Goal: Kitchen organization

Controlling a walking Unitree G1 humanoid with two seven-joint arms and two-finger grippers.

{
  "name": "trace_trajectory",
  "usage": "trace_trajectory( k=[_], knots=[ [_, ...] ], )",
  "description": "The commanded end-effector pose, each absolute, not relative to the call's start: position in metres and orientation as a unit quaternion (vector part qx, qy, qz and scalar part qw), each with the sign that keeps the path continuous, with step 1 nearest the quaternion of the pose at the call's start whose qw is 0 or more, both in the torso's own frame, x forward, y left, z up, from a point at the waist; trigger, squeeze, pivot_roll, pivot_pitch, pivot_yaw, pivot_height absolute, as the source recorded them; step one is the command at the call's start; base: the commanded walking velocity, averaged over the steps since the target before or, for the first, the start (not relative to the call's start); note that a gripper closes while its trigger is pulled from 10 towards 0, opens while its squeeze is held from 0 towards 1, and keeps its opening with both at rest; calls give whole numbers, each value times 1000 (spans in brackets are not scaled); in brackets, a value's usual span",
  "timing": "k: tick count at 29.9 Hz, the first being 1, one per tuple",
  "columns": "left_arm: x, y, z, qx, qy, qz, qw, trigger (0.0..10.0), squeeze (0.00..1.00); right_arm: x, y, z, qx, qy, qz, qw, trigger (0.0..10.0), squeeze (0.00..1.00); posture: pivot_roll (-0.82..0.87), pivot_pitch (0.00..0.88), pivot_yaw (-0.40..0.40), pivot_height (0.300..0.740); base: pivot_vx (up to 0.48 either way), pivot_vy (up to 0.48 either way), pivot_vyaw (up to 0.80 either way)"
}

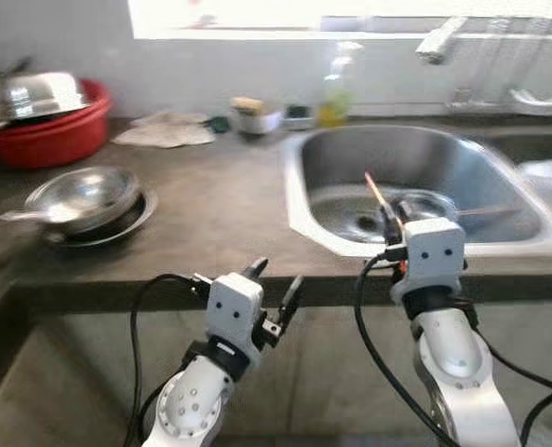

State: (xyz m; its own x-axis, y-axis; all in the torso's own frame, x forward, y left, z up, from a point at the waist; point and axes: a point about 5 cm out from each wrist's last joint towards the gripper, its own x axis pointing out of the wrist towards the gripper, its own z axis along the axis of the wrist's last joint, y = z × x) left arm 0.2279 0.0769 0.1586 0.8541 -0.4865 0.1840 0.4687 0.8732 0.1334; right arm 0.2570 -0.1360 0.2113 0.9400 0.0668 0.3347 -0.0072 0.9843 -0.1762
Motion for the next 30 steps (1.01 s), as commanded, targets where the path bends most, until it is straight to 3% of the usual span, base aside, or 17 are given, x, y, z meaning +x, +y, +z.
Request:
trace_trajectory(
  k=[1,10,15,20,30],
  knots=[
    [228,76,162,50,-114,-244,962,10000,0,258,-132,221,-77,-187,27,979,10000,0,155,51,-22,740,0,-420,0],
    [230,78,162,59,-115,-239,962,10000,0,271,-134,233,-81,-198,40,976,10000,0,161,51,-27,740,174,-407,0],
    [230,78,162,60,-114,-239,963,10000,0,273,-132,235,-77,-198,45,976,10000,0,161,53,-26,740,275,-391,800],
    [230,78,162,59,-113,-239,963,10000,0,278,-132,238,-67,-193,52,978,10000,0,161,54,-24,740,371,-299,0],
    [231,80,162,54,-113,-224,966,10000,0,287,-137,242,-72,-185,64,978,10000,0,162,58,-29,740,427,-51,0]
  ],
)
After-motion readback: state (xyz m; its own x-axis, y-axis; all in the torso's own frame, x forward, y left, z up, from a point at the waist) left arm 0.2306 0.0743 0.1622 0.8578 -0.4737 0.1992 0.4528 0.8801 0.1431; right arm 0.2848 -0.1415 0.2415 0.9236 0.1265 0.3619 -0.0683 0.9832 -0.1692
